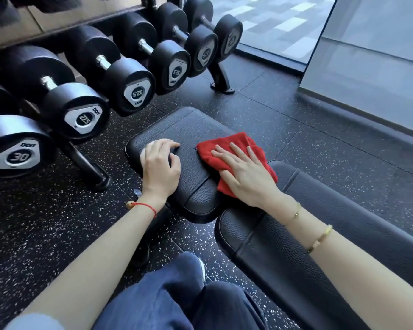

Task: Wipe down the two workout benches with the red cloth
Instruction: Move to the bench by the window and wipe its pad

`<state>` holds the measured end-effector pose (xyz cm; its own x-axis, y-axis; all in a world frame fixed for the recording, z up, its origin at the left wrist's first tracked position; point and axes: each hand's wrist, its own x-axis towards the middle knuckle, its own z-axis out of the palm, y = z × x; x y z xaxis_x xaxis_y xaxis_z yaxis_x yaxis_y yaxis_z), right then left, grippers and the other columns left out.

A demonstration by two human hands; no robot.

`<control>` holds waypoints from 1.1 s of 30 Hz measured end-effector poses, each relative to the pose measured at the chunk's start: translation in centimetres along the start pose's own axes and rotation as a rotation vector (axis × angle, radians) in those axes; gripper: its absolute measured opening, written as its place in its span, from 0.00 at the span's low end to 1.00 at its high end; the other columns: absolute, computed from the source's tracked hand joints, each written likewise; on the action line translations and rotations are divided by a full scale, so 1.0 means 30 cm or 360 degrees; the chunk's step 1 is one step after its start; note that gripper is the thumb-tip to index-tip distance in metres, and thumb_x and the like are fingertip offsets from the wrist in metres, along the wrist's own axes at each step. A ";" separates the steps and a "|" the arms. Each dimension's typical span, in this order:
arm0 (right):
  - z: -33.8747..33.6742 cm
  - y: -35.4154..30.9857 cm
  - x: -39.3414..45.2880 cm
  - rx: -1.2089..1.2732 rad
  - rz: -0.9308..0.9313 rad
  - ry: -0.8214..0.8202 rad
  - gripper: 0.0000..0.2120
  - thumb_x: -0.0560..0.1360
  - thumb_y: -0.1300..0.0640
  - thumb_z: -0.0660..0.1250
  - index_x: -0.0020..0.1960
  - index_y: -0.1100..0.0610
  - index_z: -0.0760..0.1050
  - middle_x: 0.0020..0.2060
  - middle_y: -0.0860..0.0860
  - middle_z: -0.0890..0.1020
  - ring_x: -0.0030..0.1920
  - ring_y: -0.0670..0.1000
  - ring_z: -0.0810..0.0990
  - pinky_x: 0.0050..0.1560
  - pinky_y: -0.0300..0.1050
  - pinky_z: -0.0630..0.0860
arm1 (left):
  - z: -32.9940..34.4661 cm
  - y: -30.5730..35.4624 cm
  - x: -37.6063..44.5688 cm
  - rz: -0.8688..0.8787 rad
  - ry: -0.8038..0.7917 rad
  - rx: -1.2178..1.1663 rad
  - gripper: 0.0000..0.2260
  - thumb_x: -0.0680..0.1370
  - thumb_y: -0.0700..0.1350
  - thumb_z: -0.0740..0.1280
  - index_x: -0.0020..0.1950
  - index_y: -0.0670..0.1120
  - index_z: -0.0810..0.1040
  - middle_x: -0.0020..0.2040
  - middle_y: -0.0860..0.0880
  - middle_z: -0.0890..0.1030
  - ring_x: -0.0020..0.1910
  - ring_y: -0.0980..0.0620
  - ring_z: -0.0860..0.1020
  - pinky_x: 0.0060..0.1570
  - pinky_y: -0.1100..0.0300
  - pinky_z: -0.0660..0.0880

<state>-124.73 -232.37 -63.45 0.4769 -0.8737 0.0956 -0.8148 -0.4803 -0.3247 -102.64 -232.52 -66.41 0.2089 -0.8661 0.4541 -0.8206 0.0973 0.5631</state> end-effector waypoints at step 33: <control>0.023 -0.048 0.093 -0.0096 0.0060 -0.0108 0.27 0.80 0.44 0.53 0.78 0.39 0.52 0.78 0.38 0.53 0.79 0.49 0.47 0.77 0.54 0.37 | -0.007 0.013 -0.011 -0.0133 0.0040 0.0261 0.17 0.74 0.40 0.63 0.62 0.42 0.78 0.64 0.43 0.77 0.67 0.41 0.70 0.71 0.46 0.63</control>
<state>-121.99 -234.07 -63.37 0.4651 -0.8851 0.0194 -0.8500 -0.4526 -0.2695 -102.91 -232.10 -66.18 0.2916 -0.8552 0.4285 -0.8751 -0.0576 0.4806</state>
